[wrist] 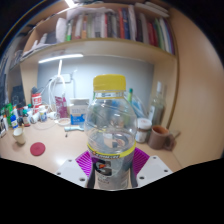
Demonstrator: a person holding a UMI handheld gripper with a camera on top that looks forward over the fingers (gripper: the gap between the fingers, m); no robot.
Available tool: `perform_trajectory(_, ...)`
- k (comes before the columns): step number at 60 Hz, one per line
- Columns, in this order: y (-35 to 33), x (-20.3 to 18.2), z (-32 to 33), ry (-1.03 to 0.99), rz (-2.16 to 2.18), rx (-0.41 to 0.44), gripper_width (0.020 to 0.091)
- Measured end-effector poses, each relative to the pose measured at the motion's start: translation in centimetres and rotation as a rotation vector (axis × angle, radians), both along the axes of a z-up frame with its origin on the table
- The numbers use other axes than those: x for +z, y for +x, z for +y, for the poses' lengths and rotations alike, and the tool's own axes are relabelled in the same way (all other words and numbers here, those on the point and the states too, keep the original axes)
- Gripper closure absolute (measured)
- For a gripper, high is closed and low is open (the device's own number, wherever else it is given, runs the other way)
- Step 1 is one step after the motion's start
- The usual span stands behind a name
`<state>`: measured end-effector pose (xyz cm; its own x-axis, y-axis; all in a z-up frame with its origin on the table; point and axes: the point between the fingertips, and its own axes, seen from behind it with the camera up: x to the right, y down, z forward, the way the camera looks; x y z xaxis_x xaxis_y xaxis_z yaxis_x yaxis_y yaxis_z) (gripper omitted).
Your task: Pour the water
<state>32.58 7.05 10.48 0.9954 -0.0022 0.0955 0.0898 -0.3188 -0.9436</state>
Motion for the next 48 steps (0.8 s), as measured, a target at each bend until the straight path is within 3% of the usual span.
perform_trajectory(10, -9.5, 10.2, 3.5, 0.068, -0.297, 0.125, 0.0610)
perform_trajectory(17, -18.2, 13.6, 6.9, 0.108, -0.738, 0.235, 0.0611)
perform_trajectory(34, -33.8, 13.4, 12.0, 0.206, -1.884, 0.552, 0.0610)
perform_trajectory(48, -40.6, 13.0, 12.4, 0.334, -2.445, 0.598, 0.0611)
